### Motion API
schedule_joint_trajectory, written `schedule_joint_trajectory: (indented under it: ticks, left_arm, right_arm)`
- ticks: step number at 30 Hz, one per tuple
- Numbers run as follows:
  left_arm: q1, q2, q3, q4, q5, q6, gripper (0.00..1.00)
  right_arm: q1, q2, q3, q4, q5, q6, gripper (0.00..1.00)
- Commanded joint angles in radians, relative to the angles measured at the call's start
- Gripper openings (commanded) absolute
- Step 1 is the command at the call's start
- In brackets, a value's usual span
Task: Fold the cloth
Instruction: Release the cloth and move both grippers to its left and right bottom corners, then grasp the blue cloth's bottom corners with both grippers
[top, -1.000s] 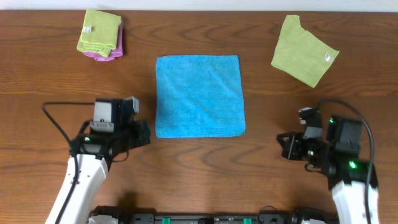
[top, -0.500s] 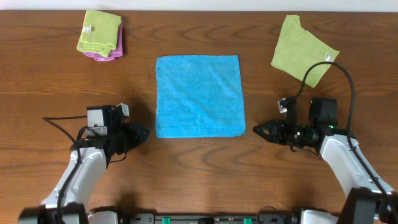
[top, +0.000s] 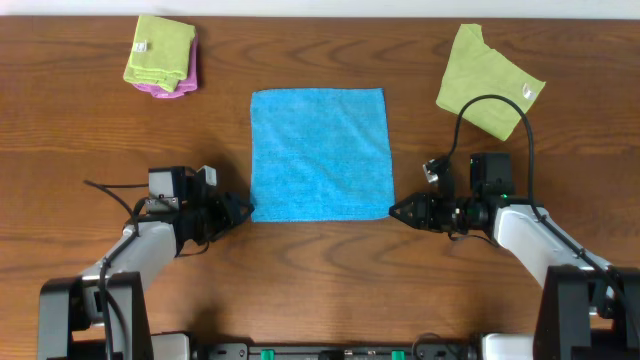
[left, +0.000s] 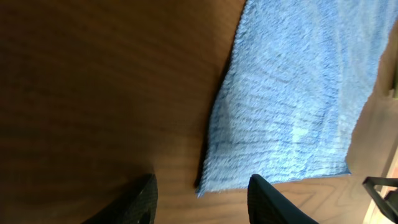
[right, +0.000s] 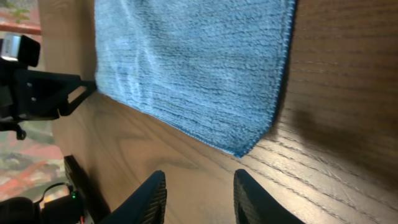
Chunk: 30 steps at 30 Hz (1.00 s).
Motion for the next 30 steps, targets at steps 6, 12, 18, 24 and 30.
schedule_joint_trajectory:
  ticks: [6, 12, 18, 24, 30]
  left_arm:
    - [0.002, 0.039, -0.005, 0.054, 0.002, -0.004, 0.49]
    - [0.002, 0.074, -0.005, 0.087, 0.034, -0.006, 0.49]
    - [0.001, 0.087, -0.005, 0.087, 0.060, -0.014, 0.49]
    - [-0.033, 0.088, -0.005, 0.086, 0.059, -0.032, 0.49]
    - [-0.077, 0.087, -0.005, 0.086, 0.050, -0.049, 0.49]
  right_arm:
    - [0.006, 0.018, -0.006, 0.005, 0.069, 0.010, 0.40]
    - [0.006, 0.100, -0.006, 0.023, 0.072, 0.010, 0.38]
    - [0.006, 0.166, -0.006, 0.060, 0.069, 0.026, 0.37]
    - [0.018, 0.190, -0.006, 0.124, 0.068, 0.079, 0.38]
    - [0.040, 0.192, -0.006, 0.148, 0.069, 0.086, 0.37]
